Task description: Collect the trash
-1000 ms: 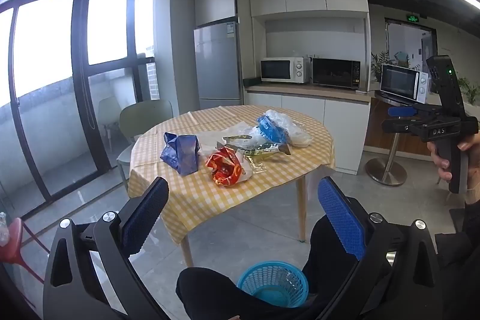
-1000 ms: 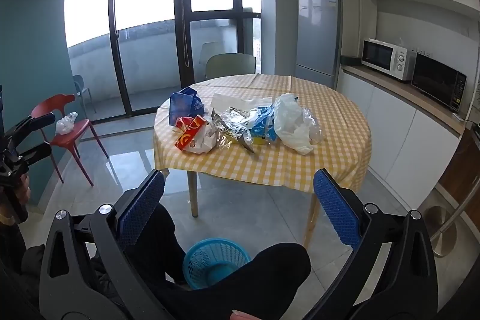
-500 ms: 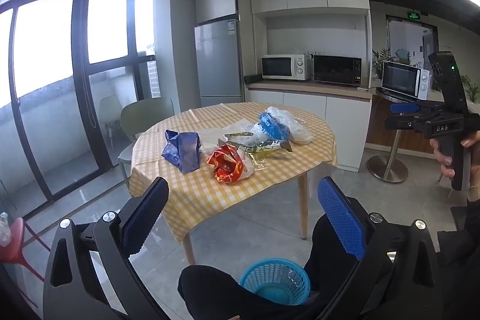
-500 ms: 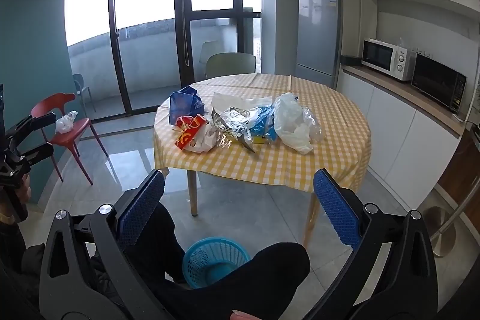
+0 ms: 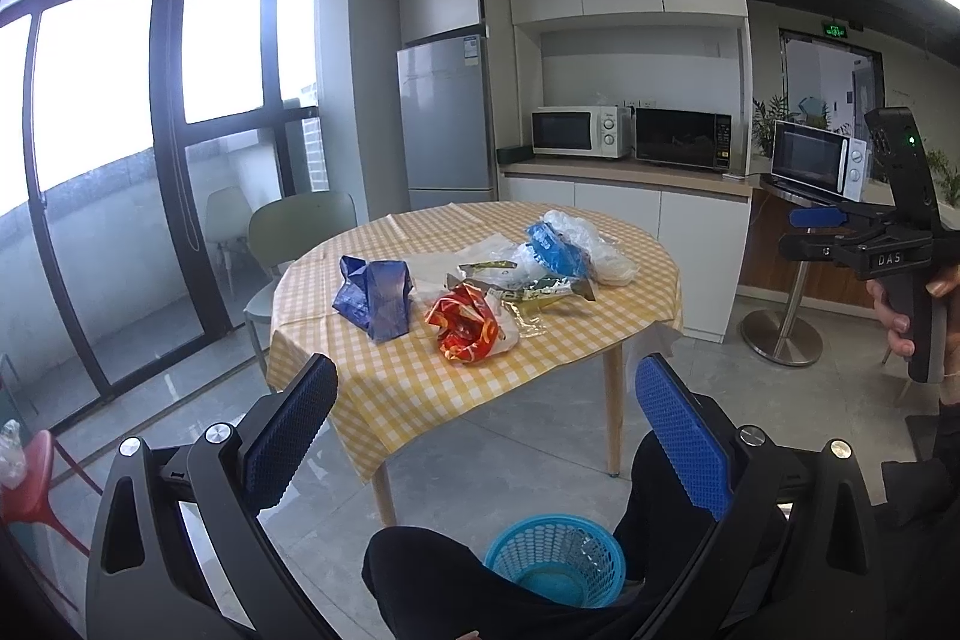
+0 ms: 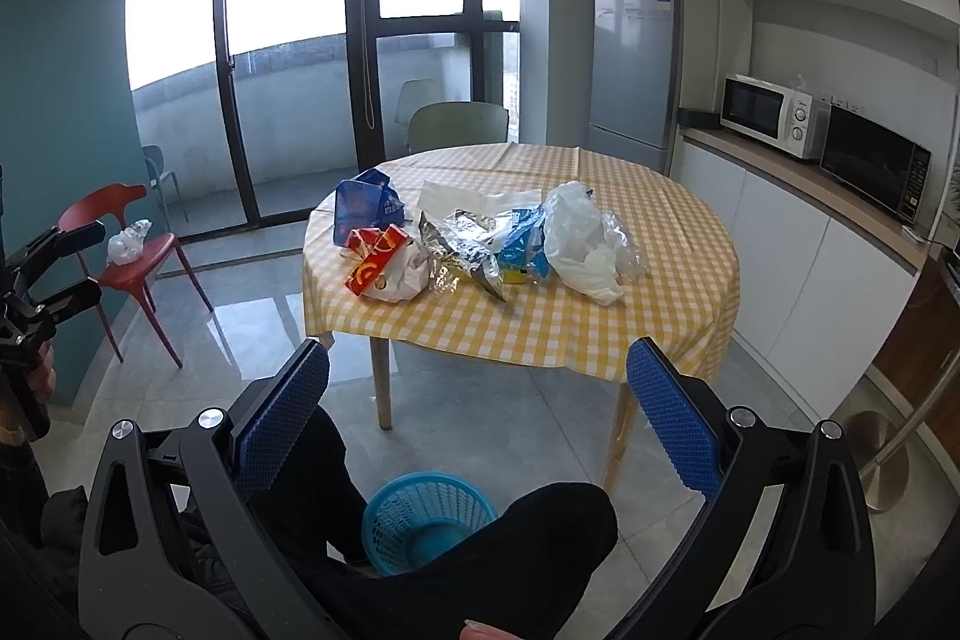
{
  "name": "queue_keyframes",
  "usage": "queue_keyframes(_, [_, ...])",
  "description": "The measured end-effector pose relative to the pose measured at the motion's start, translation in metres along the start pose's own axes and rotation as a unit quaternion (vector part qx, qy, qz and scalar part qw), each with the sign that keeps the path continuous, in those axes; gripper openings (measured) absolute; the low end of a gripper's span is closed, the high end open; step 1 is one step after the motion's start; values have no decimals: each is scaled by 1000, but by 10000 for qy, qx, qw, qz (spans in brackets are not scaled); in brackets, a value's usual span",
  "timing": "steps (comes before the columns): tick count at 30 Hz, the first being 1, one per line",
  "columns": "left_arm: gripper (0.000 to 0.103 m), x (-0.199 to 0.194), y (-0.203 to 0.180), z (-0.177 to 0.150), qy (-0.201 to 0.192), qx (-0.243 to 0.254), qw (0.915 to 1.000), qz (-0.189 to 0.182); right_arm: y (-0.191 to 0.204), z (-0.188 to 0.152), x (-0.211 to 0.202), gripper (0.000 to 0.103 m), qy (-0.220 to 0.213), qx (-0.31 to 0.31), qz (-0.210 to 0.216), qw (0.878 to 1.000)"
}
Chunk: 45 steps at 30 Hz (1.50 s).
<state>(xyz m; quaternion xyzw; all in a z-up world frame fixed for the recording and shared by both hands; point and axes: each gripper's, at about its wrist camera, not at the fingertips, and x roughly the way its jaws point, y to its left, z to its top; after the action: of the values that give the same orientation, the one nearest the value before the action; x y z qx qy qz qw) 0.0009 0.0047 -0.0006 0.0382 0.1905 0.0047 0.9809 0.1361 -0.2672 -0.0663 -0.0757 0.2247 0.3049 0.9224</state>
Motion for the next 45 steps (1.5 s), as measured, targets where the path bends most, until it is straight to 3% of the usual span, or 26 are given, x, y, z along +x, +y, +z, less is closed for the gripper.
queue_keyframes(45, [98,17,15,-11,257,-262,9993,-107,0,-3,9,95,199,57,-62,9998])
